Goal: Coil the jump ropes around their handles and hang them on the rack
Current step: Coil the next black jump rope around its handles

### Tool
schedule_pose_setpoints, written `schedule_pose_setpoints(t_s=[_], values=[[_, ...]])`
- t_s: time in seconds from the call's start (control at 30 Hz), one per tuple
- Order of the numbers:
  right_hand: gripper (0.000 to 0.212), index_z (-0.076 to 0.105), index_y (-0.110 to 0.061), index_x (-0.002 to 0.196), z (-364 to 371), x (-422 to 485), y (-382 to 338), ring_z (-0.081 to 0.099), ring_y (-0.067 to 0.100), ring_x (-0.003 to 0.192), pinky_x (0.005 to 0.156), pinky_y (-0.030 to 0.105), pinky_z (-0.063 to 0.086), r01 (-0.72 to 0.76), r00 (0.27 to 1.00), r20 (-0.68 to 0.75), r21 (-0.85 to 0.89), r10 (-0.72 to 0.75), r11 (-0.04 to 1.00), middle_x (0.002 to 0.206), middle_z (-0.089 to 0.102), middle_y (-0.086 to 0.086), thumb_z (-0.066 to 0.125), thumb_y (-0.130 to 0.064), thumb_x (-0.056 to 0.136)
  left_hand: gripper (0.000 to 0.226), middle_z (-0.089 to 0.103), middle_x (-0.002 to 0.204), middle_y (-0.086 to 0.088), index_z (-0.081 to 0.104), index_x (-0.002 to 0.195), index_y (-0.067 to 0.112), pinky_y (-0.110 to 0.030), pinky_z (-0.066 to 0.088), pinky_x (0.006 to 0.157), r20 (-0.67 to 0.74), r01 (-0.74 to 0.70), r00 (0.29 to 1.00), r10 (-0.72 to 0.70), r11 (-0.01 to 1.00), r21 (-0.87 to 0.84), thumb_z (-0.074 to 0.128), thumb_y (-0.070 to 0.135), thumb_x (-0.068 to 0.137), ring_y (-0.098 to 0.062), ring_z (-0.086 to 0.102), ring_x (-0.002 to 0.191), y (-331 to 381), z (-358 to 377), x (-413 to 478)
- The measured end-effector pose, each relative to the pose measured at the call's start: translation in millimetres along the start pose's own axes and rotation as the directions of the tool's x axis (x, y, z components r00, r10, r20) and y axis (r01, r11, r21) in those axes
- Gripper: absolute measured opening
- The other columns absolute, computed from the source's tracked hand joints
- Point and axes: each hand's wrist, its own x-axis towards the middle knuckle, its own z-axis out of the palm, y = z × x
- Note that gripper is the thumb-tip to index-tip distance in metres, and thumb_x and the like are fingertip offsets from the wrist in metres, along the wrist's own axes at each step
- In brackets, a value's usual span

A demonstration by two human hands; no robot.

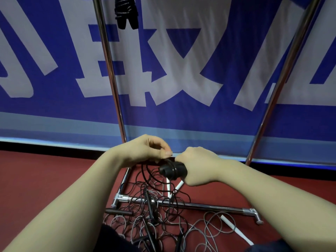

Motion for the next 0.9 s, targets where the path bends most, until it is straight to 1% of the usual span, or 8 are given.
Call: schedule_pose_setpoints(t_s=[0.13,0.23,0.37,0.47,0.6,0.67,0.77,0.9], values=[[0.030,0.035,-0.017,0.055,-8.5,-1.0,1.5,0.036,0.015,0.047,0.048,0.031,0.032,0.007,0.997,-0.071,0.321,0.017,0.947,0.052,0.039,-0.002,0.056,-0.008,0.075,0.022,0.059,0.065,0.003,0.070,0.066,0.023,-0.017,0.045,0.058,0.045,-0.010,0.999,0.020,0.976,-0.219,0.067,0.019,0.087,-0.007,0.053,0.057,2.0,-0.5,-1.3],[0.039,0.029,-0.014,0.051,-14.8,-0.9,0.1,0.028,0.013,0.042,0.043,0.022,0.022,0.040,0.990,-0.134,0.553,0.041,0.832,0.042,0.030,-0.005,0.056,0.002,0.074,0.033,0.049,0.059,0.008,0.061,0.060,0.024,-0.018,0.040,0.060,0.036,-0.042,0.998,0.055,0.953,-0.301,0.059,0.032,0.093,-0.005,0.044,0.054,6.4,3.8,1.8],[0.038,0.035,-0.013,0.054,-23.6,0.8,4.5,0.029,0.010,0.047,0.048,0.024,0.024,0.069,0.981,-0.165,0.784,0.100,0.617,0.048,0.032,-0.007,0.060,0.006,0.076,0.048,0.043,0.052,0.007,0.056,0.076,0.015,-0.022,0.038,0.061,0.002,-0.164,0.982,0.190,0.850,-0.501,0.081,0.055,0.066,-0.005,0.035,0.045,9.8,4.4,6.0],[0.050,0.041,-0.022,0.043,-29.4,4.0,4.2,0.027,0.008,0.044,0.046,0.022,0.024,0.091,0.972,-0.188,0.855,0.141,0.511,0.045,0.031,-0.010,0.058,0.011,0.076,0.034,0.047,0.050,0.006,0.066,0.066,0.024,-0.025,0.042,0.070,-0.055,-0.270,0.959,0.279,0.833,-0.482,0.084,0.054,0.063,-0.012,0.038,0.053,9.8,4.2,9.9],[0.042,0.038,-0.017,0.050,-32.2,8.9,9.0,0.027,0.014,0.047,0.049,0.026,0.024,0.067,0.961,-0.177,0.895,0.212,0.441,0.049,0.031,-0.002,0.060,0.008,0.076,0.025,0.044,0.049,0.008,0.070,0.073,0.027,-0.024,0.044,0.077,-0.119,-0.272,0.962,0.245,0.870,-0.411,0.062,0.043,0.089,-0.008,0.044,0.055,18.5,7.8,11.1],[0.038,0.036,-0.014,0.057,-32.0,10.9,14.3,0.026,0.016,0.043,0.045,0.025,0.024,0.035,0.954,-0.151,0.914,0.259,0.404,0.047,0.030,0.001,0.061,0.005,0.077,0.023,0.037,0.050,0.007,0.063,0.088,0.018,-0.023,0.044,0.065,-0.129,-0.218,0.975,0.179,0.866,-0.450,0.050,0.034,0.098,-0.007,0.038,0.051,25.0,9.3,11.3],[0.035,0.038,-0.013,0.059,-32.4,11.2,24.2,0.025,0.016,0.036,0.041,0.023,0.024,0.015,0.951,-0.110,0.950,0.290,0.312,0.040,0.030,0.001,0.062,0.002,0.080,0.028,0.027,0.055,0.007,0.063,0.080,0.022,-0.015,0.024,0.042,-0.141,-0.167,0.984,0.111,0.853,-0.494,0.044,0.028,0.100,-0.005,0.023,0.047,34.5,13.7,9.7],[0.033,0.039,-0.015,0.063,-34.9,9.1,31.3,0.023,0.015,0.037,0.039,0.021,0.022,0.015,0.959,-0.066,0.982,0.275,0.186,0.042,0.028,0.000,0.059,-0.002,0.086,0.015,0.026,0.057,0.006,0.064,0.104,0.020,-0.020,0.014,0.044,-0.175,-0.158,0.980,0.098,0.915,-0.372,0.060,0.025,0.090,-0.007,0.017,0.048,42.7,19.6,11.0]])
